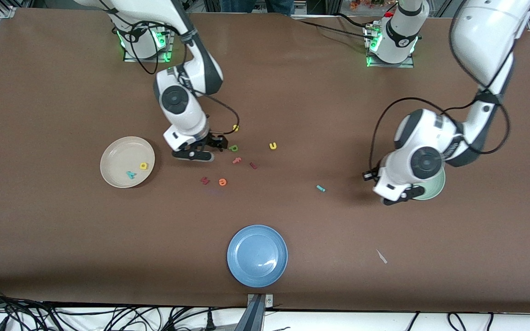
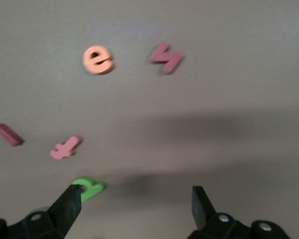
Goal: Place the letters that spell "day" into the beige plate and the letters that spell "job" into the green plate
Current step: 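Drop the blue ring on the green plate while the right gripper reaches green letter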
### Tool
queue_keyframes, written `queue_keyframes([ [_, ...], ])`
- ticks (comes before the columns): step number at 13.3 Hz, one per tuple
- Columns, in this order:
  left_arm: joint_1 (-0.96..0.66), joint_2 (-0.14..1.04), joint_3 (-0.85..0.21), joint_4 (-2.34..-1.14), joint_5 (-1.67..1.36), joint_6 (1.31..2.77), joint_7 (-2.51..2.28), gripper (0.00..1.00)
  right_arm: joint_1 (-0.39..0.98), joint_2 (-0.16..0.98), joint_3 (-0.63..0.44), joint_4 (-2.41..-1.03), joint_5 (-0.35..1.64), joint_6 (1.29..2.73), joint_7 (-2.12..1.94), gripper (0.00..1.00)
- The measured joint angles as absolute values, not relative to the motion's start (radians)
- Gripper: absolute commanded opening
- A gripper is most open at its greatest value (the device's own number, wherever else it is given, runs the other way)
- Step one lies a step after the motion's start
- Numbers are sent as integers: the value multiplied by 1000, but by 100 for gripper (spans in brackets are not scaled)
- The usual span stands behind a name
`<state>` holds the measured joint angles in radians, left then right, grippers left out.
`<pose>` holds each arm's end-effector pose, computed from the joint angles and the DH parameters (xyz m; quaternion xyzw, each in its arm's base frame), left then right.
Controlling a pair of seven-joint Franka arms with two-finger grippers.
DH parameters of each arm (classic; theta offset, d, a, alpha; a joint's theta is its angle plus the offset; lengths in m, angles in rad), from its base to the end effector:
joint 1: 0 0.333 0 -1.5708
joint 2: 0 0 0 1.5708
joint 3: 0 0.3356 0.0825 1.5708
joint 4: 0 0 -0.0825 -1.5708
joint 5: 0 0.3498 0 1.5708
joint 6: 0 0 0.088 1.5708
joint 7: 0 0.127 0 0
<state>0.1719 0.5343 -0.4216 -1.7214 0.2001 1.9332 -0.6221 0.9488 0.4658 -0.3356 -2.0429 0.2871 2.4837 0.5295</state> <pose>0.6013 -0.1095 0.2965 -0.9797 -0.1476 0.1300 0.0387 0.4732 0.3441 0.2474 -0.9984 0.0547 0.0016 0.0154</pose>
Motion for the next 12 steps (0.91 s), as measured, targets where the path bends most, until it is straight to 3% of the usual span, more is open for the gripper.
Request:
queue_keyframes([
  [5,340,525,-419,-1782,200,1882,-380,17,1010,546,-336,-2018,287,2565,567,98],
  [10,381,592,-422,-1813,198,2021,-363,21,1036,574,-336,-2012,287,2604,577,99],
  [11,379,611,-422,-1813,198,2050,-373,47,1039,577,-336,-2012,287,2608,578,98],
  [12,378,625,-424,-1813,198,2064,-381,95,1040,580,-336,-2011,287,2613,581,99],
])
